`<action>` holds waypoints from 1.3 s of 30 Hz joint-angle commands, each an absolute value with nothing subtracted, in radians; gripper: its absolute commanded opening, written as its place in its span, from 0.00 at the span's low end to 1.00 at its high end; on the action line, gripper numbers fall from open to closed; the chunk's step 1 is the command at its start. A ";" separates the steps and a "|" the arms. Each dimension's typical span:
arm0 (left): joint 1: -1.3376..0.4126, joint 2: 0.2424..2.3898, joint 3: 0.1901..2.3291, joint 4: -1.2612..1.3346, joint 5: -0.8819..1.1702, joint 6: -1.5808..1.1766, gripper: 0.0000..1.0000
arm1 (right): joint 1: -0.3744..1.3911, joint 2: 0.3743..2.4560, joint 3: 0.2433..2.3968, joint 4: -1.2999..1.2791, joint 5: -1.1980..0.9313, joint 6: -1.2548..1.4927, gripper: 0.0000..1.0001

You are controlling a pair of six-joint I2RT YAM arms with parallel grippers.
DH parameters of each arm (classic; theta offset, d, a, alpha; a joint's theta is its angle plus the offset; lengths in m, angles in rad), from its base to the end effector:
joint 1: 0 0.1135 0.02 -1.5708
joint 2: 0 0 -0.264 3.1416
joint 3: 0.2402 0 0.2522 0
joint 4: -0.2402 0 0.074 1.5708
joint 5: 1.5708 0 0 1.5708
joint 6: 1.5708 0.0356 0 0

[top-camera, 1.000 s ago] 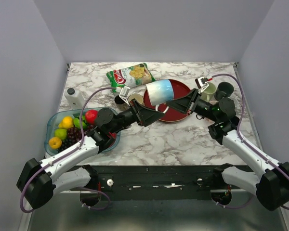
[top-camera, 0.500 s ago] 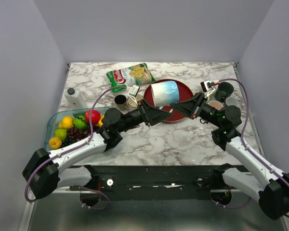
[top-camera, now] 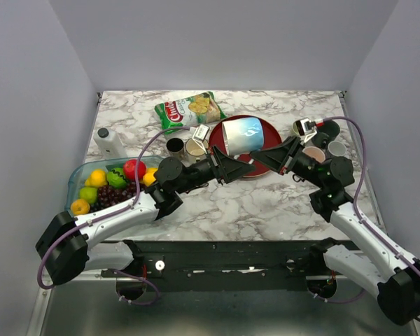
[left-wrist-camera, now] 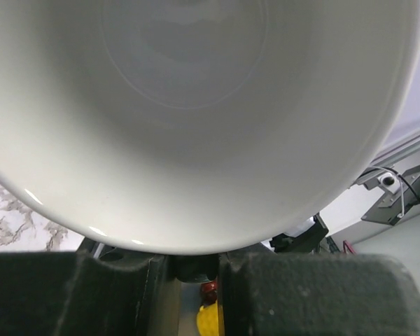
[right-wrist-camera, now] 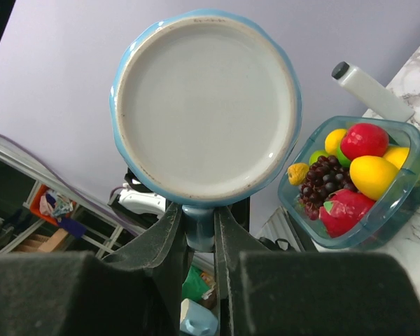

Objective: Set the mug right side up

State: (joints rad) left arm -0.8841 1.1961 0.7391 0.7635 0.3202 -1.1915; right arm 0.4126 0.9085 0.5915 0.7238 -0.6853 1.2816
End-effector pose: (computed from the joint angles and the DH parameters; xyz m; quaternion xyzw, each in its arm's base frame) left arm 0.1641 -0.2178 0.3375 0.0378 0.5961 -0.7338 0.3236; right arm 0.1764 0.1018 0.3425 -0.0366 0.5878 0.7119 0.3826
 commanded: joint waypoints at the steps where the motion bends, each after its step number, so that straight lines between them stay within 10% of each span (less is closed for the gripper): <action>1: -0.882 1.160 0.756 0.805 0.226 -1.138 0.00 | 0.419 0.871 0.584 0.707 -0.689 1.241 0.01; 4: -0.882 1.152 0.755 0.792 0.215 -1.118 0.00 | 0.420 0.864 0.586 0.681 -0.695 1.217 0.01; 8: -0.882 1.115 0.764 0.686 0.187 -1.043 0.00 | 0.420 0.835 0.627 0.511 -0.670 1.114 0.61; 17: -0.882 0.982 0.821 0.087 -0.085 -0.855 0.00 | 0.420 0.727 0.675 0.114 -0.531 0.887 1.00; 27: -0.884 0.957 0.856 -0.578 -0.394 -0.723 0.00 | 0.422 0.618 0.672 -0.176 -0.336 0.701 1.00; 39: -0.884 1.186 0.833 -0.611 -0.425 -0.716 0.00 | 0.419 0.657 0.652 -0.204 -0.348 0.703 1.00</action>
State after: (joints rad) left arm -0.8829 1.1137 0.8261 -0.6540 -0.3515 -0.7364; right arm 0.4137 0.6540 0.6518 -0.1764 -0.3737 0.7162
